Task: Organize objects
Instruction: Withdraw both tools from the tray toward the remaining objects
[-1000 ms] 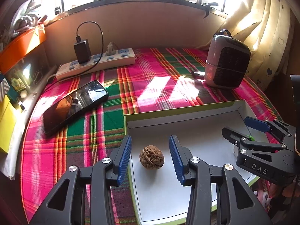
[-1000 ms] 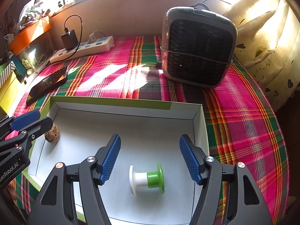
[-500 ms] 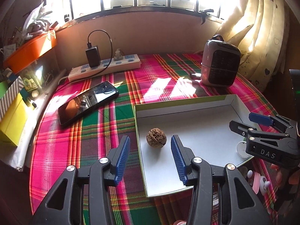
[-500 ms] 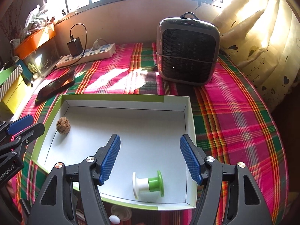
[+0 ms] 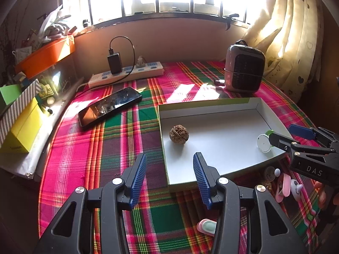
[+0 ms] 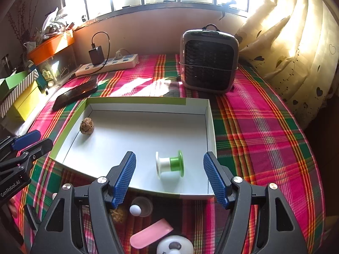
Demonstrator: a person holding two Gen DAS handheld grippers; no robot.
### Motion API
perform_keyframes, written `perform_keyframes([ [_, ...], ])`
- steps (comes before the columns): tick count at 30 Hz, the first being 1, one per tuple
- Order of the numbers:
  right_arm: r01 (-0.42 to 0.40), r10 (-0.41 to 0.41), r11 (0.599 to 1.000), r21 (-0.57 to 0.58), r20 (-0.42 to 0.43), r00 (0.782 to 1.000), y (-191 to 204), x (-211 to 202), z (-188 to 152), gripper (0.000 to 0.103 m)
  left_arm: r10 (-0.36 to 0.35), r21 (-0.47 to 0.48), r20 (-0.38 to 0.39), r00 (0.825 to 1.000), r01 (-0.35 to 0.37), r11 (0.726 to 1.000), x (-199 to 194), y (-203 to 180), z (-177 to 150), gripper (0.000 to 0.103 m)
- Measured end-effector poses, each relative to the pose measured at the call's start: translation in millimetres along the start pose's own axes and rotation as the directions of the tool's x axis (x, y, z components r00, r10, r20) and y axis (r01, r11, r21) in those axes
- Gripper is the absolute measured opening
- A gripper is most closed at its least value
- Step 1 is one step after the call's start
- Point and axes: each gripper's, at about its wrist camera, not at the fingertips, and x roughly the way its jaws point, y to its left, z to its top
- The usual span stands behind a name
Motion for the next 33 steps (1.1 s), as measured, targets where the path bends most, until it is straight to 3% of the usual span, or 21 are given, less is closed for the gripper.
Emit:
perform_keyframes([
  [5, 0.002, -0.002, 1.0, -0.002, 0.015, 1.0, -1, -12, -12, 0.067, 0.031, 0.018, 0.018, 0.999, -0.031, 0.999, -13, 0, -13, 0.044],
  [15, -0.012, 0.012, 1.0, -0.026, 0.026, 1.0, 1, -27, -34, 0.067, 0.013, -0.006, 0.012, 1.0, -0.013, 1.0, -34, 8, -37, 0.045],
  [29, 0.001, -0.001, 1.0, -0.026, 0.034, 0.999, -5, -40, -57, 0.067, 0.019, -0.086, -0.022, 1.0, -0.021, 0.996, -59, 35, -72, 0.049],
  [33, 0.003, -0.003, 1.0, -0.01, 0.038, 0.999, -10, -44, -61, 0.067, -0.022, -0.126, -0.049, 0.999, 0.015, 0.992, -64, 41, -85, 0.052],
])
